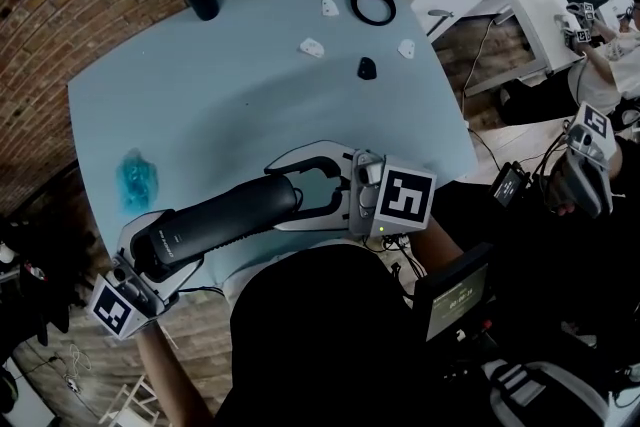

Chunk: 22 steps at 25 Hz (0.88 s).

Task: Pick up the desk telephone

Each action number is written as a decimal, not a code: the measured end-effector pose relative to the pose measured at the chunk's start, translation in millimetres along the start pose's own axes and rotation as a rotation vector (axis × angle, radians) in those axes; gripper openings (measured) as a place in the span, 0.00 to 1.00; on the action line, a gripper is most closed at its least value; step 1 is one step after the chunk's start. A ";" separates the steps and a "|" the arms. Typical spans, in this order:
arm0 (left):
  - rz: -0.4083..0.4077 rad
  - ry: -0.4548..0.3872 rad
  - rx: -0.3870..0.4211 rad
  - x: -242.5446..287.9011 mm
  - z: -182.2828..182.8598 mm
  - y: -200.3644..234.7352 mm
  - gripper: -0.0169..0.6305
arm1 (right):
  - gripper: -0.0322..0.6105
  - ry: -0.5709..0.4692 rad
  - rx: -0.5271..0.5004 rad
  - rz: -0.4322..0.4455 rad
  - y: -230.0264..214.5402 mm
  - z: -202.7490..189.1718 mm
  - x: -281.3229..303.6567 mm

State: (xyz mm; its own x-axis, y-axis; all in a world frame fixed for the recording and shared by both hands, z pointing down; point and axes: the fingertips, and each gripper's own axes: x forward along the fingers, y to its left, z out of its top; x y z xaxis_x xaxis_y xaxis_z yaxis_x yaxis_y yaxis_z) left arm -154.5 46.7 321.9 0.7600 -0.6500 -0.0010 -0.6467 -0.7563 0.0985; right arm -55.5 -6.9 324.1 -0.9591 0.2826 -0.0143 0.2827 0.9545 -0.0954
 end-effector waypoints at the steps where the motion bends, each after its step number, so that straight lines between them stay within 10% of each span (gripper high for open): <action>1: -0.001 0.002 -0.002 -0.2 -0.6 0.2 0.49 | 0.43 -0.002 0.007 -0.003 -0.1 0.4 0.1; 22: -0.011 0.010 -0.041 -0.2 -6.4 -0.3 0.49 | 0.43 -0.001 0.034 -0.003 0.5 -1.0 0.7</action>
State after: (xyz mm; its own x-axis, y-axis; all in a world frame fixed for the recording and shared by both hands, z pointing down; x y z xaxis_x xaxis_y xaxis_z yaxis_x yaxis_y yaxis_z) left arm -154.1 47.6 328.2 0.7679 -0.6405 0.0076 -0.6351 -0.7597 0.1396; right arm -56.0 -6.2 325.1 -0.9599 0.2800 -0.0148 0.2795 0.9514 -0.1293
